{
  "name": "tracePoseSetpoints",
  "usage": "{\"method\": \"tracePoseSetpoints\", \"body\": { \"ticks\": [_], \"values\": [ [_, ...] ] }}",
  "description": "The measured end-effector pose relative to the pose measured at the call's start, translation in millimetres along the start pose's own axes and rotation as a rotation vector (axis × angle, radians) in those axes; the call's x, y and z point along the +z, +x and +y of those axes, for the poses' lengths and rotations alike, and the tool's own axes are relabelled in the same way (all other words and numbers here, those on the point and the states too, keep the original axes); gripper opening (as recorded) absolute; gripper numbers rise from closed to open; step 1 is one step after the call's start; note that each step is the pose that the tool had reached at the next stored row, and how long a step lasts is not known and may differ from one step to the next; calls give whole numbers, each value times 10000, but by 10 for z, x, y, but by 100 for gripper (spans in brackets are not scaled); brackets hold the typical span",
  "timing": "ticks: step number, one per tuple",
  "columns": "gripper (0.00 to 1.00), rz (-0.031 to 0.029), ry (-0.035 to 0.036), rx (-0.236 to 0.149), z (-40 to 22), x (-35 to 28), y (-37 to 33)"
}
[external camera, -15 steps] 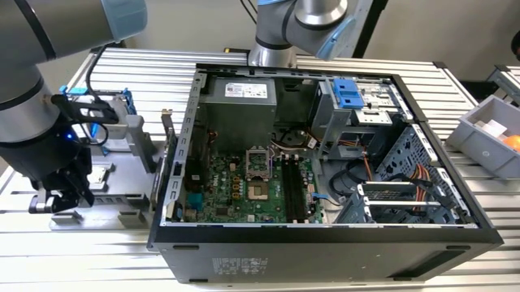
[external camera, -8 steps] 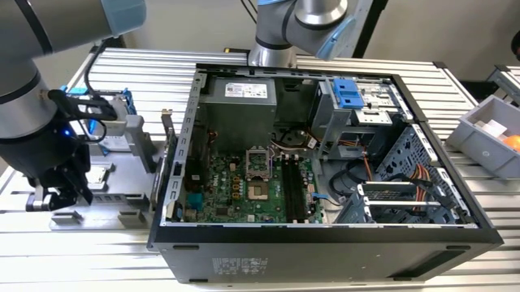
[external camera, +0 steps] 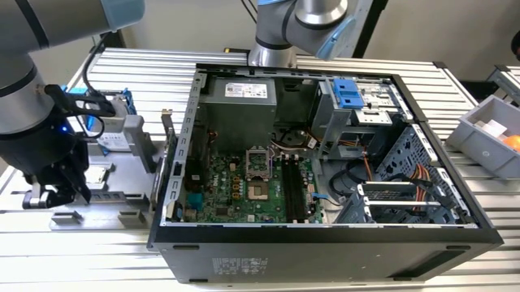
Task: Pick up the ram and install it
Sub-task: 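Pick up the ram and move it above insertion slot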
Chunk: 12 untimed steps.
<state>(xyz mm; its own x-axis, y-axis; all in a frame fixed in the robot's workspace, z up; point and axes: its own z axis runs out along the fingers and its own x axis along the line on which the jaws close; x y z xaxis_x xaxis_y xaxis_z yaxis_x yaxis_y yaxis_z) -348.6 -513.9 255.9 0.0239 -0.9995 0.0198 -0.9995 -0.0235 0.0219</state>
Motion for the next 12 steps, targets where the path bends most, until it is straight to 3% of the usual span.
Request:
{"method": "tracePoseSetpoints", "body": {
  "ticks": [12],
  "values": [
    [0,-1,1,0,2,-116,2]
  ]
}}
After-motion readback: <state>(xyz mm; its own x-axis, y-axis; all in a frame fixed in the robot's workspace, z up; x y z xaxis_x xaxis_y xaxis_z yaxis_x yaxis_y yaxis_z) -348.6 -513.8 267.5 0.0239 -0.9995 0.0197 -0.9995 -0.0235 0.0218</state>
